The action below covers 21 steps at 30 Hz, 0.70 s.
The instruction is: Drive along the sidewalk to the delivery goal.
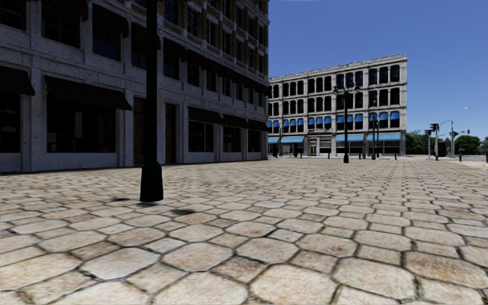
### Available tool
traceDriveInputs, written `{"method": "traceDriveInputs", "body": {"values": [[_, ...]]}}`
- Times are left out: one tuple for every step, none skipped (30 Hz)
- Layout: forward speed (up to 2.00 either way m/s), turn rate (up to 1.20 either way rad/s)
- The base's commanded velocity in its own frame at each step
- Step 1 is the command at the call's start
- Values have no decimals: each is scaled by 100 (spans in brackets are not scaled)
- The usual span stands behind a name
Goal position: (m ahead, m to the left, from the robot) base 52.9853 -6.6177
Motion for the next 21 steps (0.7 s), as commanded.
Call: {"method": "traceDriveInputs", "body": {"values": [[200, -48], [200, -48], [200, -48], [200, -48], [200, -48], [200, -48], [200, -48], [200, -48], [200, -48], [200, -48], [200, -48], [200, -48], [200, -48], [200, -48], [200, -48], [200, -48], [200, -48], [200, -48], [200, -48], [200, -48], [200, -48]]}}
